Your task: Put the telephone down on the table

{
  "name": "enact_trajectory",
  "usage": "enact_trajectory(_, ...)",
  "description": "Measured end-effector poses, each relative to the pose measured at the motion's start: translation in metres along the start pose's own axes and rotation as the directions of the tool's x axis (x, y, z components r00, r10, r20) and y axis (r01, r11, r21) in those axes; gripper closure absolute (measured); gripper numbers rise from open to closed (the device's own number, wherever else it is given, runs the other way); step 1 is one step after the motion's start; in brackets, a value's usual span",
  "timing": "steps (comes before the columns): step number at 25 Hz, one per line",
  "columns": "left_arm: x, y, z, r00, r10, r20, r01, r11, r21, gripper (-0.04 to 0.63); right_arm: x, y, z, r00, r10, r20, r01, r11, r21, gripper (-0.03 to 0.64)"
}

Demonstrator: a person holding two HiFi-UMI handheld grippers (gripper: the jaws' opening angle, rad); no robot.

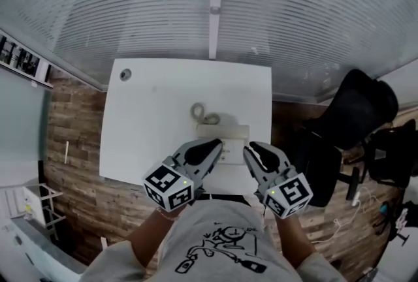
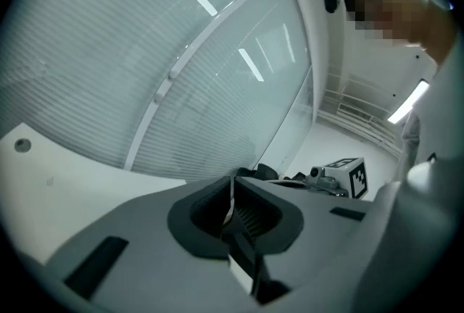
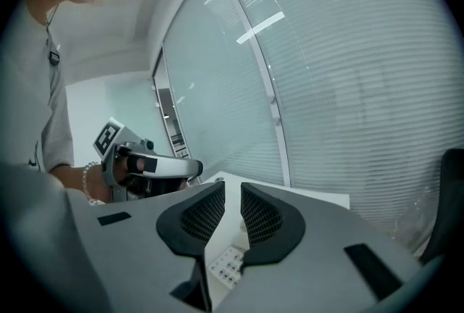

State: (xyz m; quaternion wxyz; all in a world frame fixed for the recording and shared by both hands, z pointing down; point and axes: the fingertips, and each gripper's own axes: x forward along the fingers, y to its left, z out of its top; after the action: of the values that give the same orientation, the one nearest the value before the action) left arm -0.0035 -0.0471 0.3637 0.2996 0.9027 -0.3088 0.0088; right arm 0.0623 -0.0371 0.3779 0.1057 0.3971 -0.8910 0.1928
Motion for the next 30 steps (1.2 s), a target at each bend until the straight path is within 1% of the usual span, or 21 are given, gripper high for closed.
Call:
enact_trajectory(2, -0.004, -0.018, 0.019, 0.999, -0.027, 0.046, 0.026, 0.999, 0.025, 0.586, -0.008, 0.013, 0.024, 0.999, 0.006, 0.043, -0.004, 1.000, -0.031, 0.538)
enact_trajectory(4, -0.010, -0.038, 0.036, 0.996, -0.049, 0.070, 0.045, 0.997, 0.057, 0.592, -0.017, 0.026, 0.046, 0.996, 0.013, 0.085, -0.008, 0.998, -0.061, 0.549)
enact_trajectory(6, -0.017, -0.060, 0.054, 0.994, -0.065, 0.091, 0.054, 0.992, 0.118, 0.594, -0.028, 0.037, 0.066, 0.992, 0.017, 0.122, -0.005, 0.995, -0.100, 0.558)
enact_trajectory(8, -0.024, -0.081, 0.071, 0.988, -0.089, 0.127, 0.061, 0.976, 0.208, 0.594, -0.038, 0.047, 0.087, 0.984, 0.023, 0.174, 0.000, 0.991, -0.132, 0.564)
enact_trajectory(10, -0.030, -0.097, 0.084, 0.981, -0.111, 0.160, 0.060, 0.954, 0.294, 0.594, -0.045, 0.058, 0.108, 0.973, 0.036, 0.227, -0.003, 0.990, -0.142, 0.566)
enact_trajectory(13, -0.039, -0.117, 0.095, 0.976, -0.135, 0.172, 0.065, 0.931, 0.360, 0.594, -0.057, 0.073, 0.129, 0.962, 0.046, 0.268, 0.001, 0.985, -0.175, 0.569)
enact_trajectory(18, -0.050, -0.139, 0.109, 0.967, -0.163, 0.194, 0.073, 0.912, 0.404, 0.594, -0.074, 0.092, 0.151, 0.950, 0.050, 0.308, 0.018, 0.977, -0.214, 0.572)
enact_trajectory(23, -0.057, -0.151, 0.115, 0.965, -0.174, 0.195, 0.068, 0.888, 0.455, 0.594, -0.084, 0.099, 0.163, 0.943, 0.049, 0.328, 0.031, 0.971, -0.236, 0.575)
enact_trajectory(25, -0.058, -0.153, 0.114, 0.965, -0.172, 0.196, 0.065, 0.887, 0.458, 0.594, -0.086, 0.100, 0.165, 0.941, 0.049, 0.335, 0.035, 0.970, -0.239, 0.577)
enact_trajectory(30, -0.058, -0.154, 0.111, 0.964, -0.169, 0.206, 0.065, 0.898, 0.435, 0.594, -0.086, 0.103, 0.167, 0.937, 0.040, 0.346, 0.049, 0.968, -0.245, 0.577)
